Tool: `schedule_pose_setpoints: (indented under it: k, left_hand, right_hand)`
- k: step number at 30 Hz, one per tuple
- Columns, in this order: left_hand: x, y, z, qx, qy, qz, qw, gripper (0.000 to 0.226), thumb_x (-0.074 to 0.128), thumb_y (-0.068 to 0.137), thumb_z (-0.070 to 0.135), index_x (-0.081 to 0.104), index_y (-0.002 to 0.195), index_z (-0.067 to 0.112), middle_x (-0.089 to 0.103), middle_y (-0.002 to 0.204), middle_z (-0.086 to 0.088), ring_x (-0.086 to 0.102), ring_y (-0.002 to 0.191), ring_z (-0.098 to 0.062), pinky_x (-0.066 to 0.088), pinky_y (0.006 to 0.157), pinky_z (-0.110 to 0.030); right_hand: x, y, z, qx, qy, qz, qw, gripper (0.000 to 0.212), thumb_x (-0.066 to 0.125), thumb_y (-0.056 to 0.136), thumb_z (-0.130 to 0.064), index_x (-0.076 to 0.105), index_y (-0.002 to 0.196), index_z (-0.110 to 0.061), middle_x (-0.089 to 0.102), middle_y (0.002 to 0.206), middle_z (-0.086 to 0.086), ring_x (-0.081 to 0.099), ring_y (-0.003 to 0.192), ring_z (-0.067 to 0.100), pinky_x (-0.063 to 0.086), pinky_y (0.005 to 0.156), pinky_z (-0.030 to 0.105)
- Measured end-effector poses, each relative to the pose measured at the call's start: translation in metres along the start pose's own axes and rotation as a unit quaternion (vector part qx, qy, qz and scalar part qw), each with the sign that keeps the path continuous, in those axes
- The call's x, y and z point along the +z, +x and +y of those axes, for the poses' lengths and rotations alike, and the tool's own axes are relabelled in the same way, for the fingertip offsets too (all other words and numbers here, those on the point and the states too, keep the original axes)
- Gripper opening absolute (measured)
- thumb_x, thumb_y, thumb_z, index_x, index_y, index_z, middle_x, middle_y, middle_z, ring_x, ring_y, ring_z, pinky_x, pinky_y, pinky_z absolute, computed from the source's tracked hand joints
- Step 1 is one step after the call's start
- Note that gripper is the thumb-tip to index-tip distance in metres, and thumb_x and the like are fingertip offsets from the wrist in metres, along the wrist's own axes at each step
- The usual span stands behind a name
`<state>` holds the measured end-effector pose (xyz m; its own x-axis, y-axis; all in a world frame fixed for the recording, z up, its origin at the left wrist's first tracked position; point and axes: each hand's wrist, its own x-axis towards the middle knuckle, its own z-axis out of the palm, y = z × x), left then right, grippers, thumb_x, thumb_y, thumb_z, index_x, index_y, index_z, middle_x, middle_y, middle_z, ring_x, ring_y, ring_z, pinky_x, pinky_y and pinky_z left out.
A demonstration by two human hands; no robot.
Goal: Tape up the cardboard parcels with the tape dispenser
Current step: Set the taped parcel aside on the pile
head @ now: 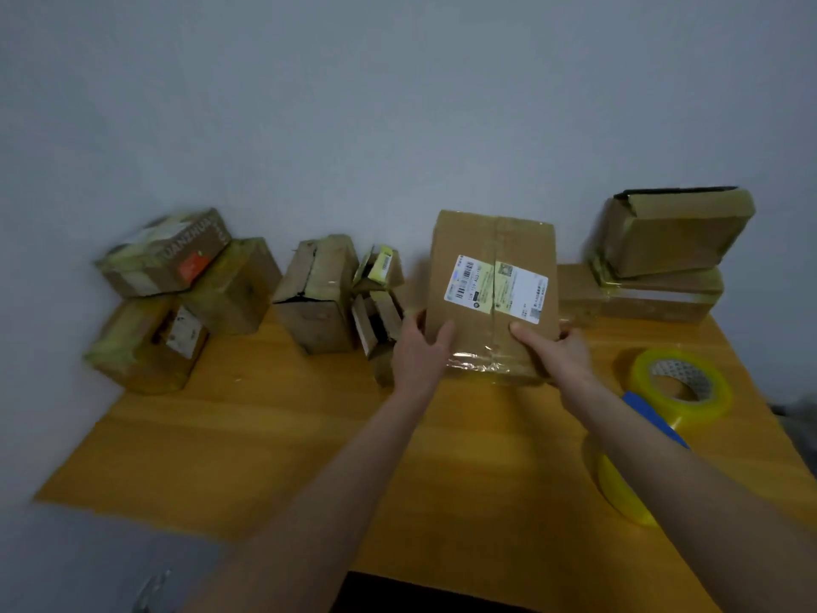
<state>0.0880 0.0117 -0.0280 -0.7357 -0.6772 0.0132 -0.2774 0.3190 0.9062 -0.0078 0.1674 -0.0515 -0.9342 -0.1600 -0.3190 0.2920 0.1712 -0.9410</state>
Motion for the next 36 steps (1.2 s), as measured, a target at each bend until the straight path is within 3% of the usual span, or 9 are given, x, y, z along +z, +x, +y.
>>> schedule_pose_setpoints:
  k: [3, 6, 9, 13, 18, 23, 27, 30, 36]
  left_hand:
    - [-0.04, 0.009, 0.007, -0.002, 0.032, 0.044, 0.999, 0.06, 0.06, 0.091, 0.039, 0.039, 0.142, 0.014, 0.052, 0.135, -0.003, 0.05, 0.122, -0.02, 0.044, 0.099, -0.036]
    - [-0.081, 0.014, 0.003, -0.015, 0.052, 0.095, 0.994, 0.06, 0.057, 0.092, 0.042, 0.04, 0.142, 0.014, 0.05, 0.135, -0.005, 0.049, 0.121, -0.022, 0.044, 0.101, -0.042]
    - [-0.12, 0.019, -0.007, -0.028, 0.024, 0.155, 0.987, 0.057, 0.057, 0.092, 0.043, 0.043, 0.138, 0.012, 0.053, 0.13, -0.006, 0.052, 0.109, -0.017, 0.049, 0.092, -0.038]
    - [-0.17, 0.028, -0.025, -0.081, 0.025, 0.213, 0.973, 0.057, 0.053, 0.09, 0.052, 0.045, 0.132, 0.014, 0.057, 0.117, -0.001, 0.054, 0.098, -0.017, 0.05, 0.083, -0.037]
    - [-0.245, 0.05, -0.062, -0.114, 0.099, 0.239, 0.959, 0.06, 0.043, 0.09, 0.06, 0.042, 0.137, 0.022, 0.057, 0.122, 0.0, 0.055, 0.103, -0.022, 0.043, 0.079, -0.035]
    - [-0.321, 0.086, -0.121, -0.161, 0.143, 0.204, 0.955, 0.067, 0.038, 0.09, 0.063, 0.042, 0.137, 0.015, 0.056, 0.126, -0.008, 0.055, 0.108, -0.028, 0.048, 0.09, -0.044]
    - [-0.371, 0.112, -0.182, -0.181, 0.214, 0.146, 0.949, 0.067, 0.038, 0.091, 0.062, 0.045, 0.133, 0.011, 0.056, 0.124, -0.01, 0.055, 0.101, -0.026, 0.046, 0.08, -0.037]
    - [-0.392, 0.119, -0.22, -0.189, 0.312, 0.067, 0.929, 0.059, 0.037, 0.092, 0.062, 0.051, 0.116, 0.01, 0.057, 0.112, -0.009, 0.056, 0.094, -0.024, 0.051, 0.08, -0.038]
    - [-0.416, 0.132, -0.249, -0.154, 0.408, -0.01, 0.9, 0.05, 0.042, 0.094, 0.053, 0.051, 0.115, 0.009, 0.056, 0.113, -0.009, 0.058, 0.101, -0.026, 0.05, 0.08, -0.037]
  right_hand:
    - [0.03, -0.007, -0.025, -0.023, 0.008, -0.08, 0.996, 0.076, 0.082, 0.07, -0.043, 0.049, 0.132, -0.014, 0.062, 0.121, 0.003, 0.062, 0.102, 0.021, 0.054, 0.09, 0.042]
    - [0.063, -0.019, -0.046, -0.063, 0.017, -0.136, 0.989, 0.069, 0.08, 0.074, -0.04, 0.05, 0.132, -0.017, 0.061, 0.122, 0.003, 0.062, 0.099, 0.018, 0.053, 0.073, 0.032]
    - [0.101, -0.032, -0.067, -0.091, 0.007, -0.167, 0.982, 0.074, 0.082, 0.072, -0.041, 0.046, 0.131, -0.016, 0.058, 0.123, 0.005, 0.06, 0.104, 0.022, 0.054, 0.08, 0.038]
    - [0.152, -0.049, -0.089, -0.088, -0.005, -0.24, 0.967, 0.075, 0.081, 0.073, -0.04, 0.042, 0.133, -0.019, 0.055, 0.123, 0.004, 0.059, 0.097, 0.019, 0.049, 0.065, 0.03]
    - [0.23, -0.073, -0.089, -0.109, -0.026, -0.262, 0.959, 0.077, 0.084, 0.069, -0.041, 0.04, 0.131, -0.025, 0.053, 0.122, 0.0, 0.059, 0.103, 0.022, 0.054, 0.085, 0.04]
    - [0.331, -0.095, -0.062, -0.115, -0.071, -0.249, 0.959, 0.086, 0.082, 0.07, -0.044, 0.035, 0.138, -0.02, 0.052, 0.132, 0.003, 0.055, 0.115, 0.025, 0.049, 0.098, 0.046]
    - [0.401, -0.106, -0.025, -0.07, -0.093, -0.242, 0.963, 0.073, 0.08, 0.075, -0.042, 0.038, 0.13, -0.019, 0.053, 0.116, 0.0, 0.057, 0.09, 0.014, 0.049, 0.066, 0.024]
    - [0.429, -0.111, 0.012, 0.0, -0.109, -0.238, 0.965, 0.061, 0.076, 0.079, -0.035, 0.04, 0.125, -0.017, 0.057, 0.111, -0.001, 0.058, 0.081, 0.008, 0.044, 0.055, 0.018]
    - [0.469, -0.117, 0.05, 0.055, -0.092, -0.233, 0.967, 0.077, 0.073, 0.084, -0.021, 0.03, 0.148, -0.022, 0.059, 0.129, 0.006, 0.063, 0.098, 0.019, 0.052, 0.073, 0.026]
